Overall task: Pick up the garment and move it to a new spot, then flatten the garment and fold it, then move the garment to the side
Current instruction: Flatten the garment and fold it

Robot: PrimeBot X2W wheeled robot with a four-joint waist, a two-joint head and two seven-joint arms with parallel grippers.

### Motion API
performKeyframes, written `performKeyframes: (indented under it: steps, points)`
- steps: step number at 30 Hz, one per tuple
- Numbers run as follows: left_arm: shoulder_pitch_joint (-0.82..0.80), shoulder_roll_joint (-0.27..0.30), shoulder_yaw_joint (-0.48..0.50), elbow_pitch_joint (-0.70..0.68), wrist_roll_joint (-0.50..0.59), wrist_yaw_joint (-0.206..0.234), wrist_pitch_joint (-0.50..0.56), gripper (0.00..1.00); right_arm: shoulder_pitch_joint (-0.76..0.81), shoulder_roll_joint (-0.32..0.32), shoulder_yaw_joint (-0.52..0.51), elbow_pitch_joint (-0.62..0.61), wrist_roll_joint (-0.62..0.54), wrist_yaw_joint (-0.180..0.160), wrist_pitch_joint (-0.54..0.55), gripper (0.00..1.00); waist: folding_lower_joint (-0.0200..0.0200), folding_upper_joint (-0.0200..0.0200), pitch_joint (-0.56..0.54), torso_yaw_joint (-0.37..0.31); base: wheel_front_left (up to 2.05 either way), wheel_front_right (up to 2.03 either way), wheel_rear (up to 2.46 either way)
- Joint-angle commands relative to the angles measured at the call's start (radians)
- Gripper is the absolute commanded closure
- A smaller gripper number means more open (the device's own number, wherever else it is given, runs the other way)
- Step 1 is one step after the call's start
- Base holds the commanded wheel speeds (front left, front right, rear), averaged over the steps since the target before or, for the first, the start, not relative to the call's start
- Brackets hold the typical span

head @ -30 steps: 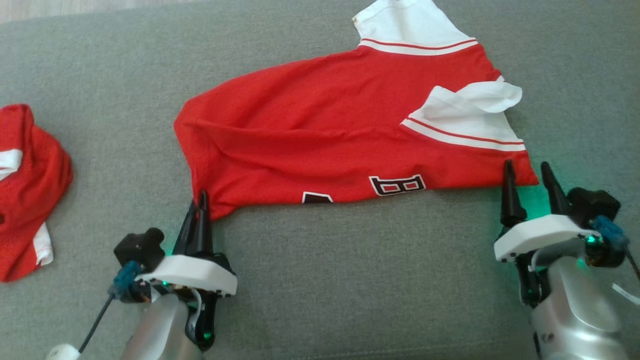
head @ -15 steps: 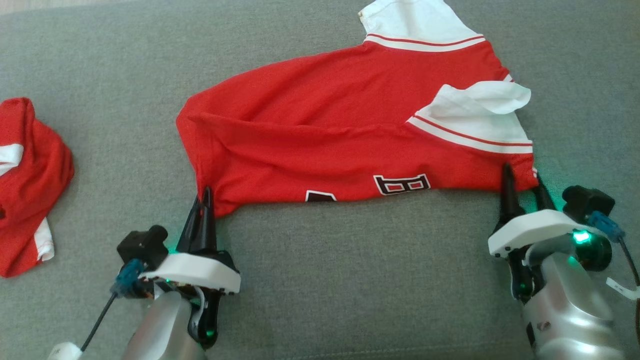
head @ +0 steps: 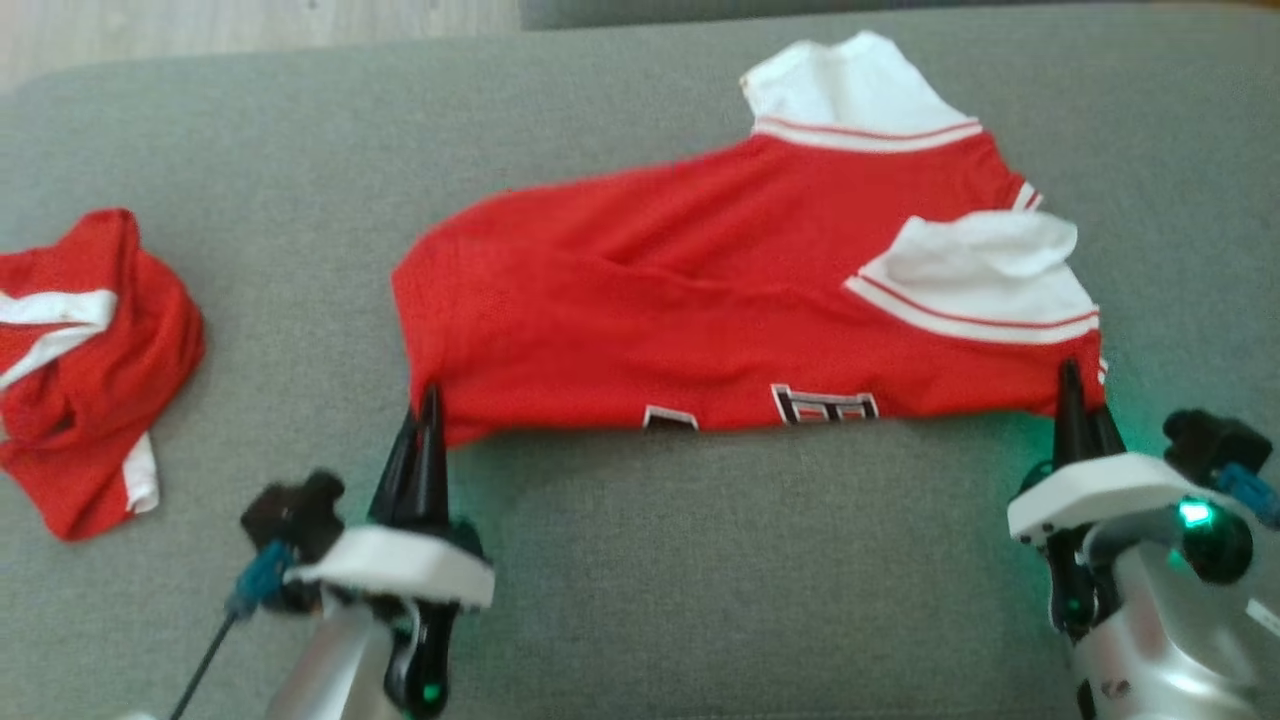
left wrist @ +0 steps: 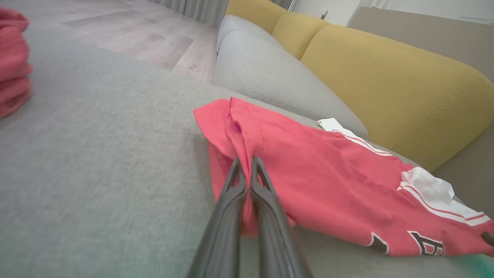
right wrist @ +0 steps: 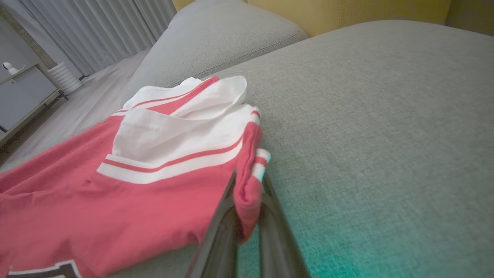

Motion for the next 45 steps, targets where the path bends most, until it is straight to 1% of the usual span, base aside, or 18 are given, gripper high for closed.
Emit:
performKeyframes:
  steps: [1,9,14,16,17,18,19,20,26,29,32,36,41,45]
  points:
    - [0.024,0.024,0.027,-0.026,-0.014,0.002,-0.005,1.00,0.005,-0.003,0.013,-0.031,0.005,0.007,-0.004,1.00,0.0000,0.0000,-0.028,0.009,0.00,0.00,0.00]
    - [0.120,0.041,0.039,0.033,-0.013,0.002,-0.005,1.00,0.068,-0.008,-0.016,-0.036,0.020,0.007,-0.004,1.00,0.0000,0.0000,-0.098,0.008,0.00,0.00,0.00]
    - [0.183,0.038,0.061,0.094,0.034,0.002,-0.005,1.00,0.138,-0.020,-0.005,-0.034,0.041,0.007,-0.004,1.00,0.0000,0.0000,-0.150,-0.005,0.00,0.00,0.00]
    - [0.198,0.033,0.075,0.100,0.042,0.002,-0.005,0.75,0.155,-0.024,0.005,-0.040,0.047,0.007,-0.004,1.00,0.0000,0.0000,-0.156,-0.008,0.00,0.00,0.00]
    - [0.203,0.030,0.080,0.097,0.048,0.002,-0.005,0.52,0.160,-0.026,0.010,-0.044,0.049,0.007,-0.004,1.00,0.0000,0.0000,-0.157,-0.009,0.00,0.00,0.00]
    - [0.205,0.027,0.088,0.092,0.053,0.002,-0.005,0.05,0.163,-0.027,0.015,-0.047,0.051,0.007,-0.004,0.97,0.0000,0.0000,-0.155,-0.010,0.00,0.00,0.00]
    - [0.205,0.024,0.097,0.084,0.060,0.002,-0.005,0.00,0.165,-0.029,0.018,-0.051,0.051,0.007,-0.004,0.33,0.0000,0.0000,-0.152,-0.010,0.00,0.00,0.00]
    - [0.203,0.021,0.107,0.074,0.067,0.002,-0.005,0.00,0.163,-0.031,0.020,-0.057,0.051,0.007,-0.004,0.00,0.0000,0.0000,-0.148,-0.011,0.00,0.00,0.00]
    - [0.150,0.012,0.170,-0.031,0.116,0.002,-0.005,0.00,0.128,-0.030,0.004,-0.114,0.038,0.007,-0.004,0.00,0.0000,0.0000,-0.109,-0.016,0.00,0.00,0.00]
    - [0.101,0.011,0.190,-0.027,0.140,0.002,-0.005,0.00,0.101,-0.027,0.019,-0.130,0.030,0.007,-0.004,0.00,0.0000,0.0000,-0.084,-0.021,0.00,0.00,0.00]
    - [0.022,0.017,0.212,0.019,0.165,0.002,-0.005,0.00,0.063,-0.028,0.044,-0.144,0.029,0.007,-0.004,0.00,0.0000,0.0000,-0.056,-0.030,0.00,0.00,0.00]
    - [-0.087,0.038,0.235,0.124,0.175,0.002,-0.005,0.00,0.005,-0.031,0.086,-0.156,0.033,0.007,-0.004,0.00,0.0000,0.0000,-0.018,-0.051,0.00,0.00,0.00]
    - [-0.163,0.047,0.203,0.220,0.159,0.002,-0.005,0.00,-0.051,-0.034,0.139,-0.162,0.051,0.007,-0.004,0.00,0.0000,0.0000,0.016,-0.074,0.00,0.00,0.00]
    - [-0.197,0.055,0.175,0.302,0.139,0.002,-0.005,0.00,-0.098,-0.054,0.193,-0.170,0.065,0.007,-0.004,0.00,0.0000,0.0000,0.036,-0.083,0.00,0.00,0.00]
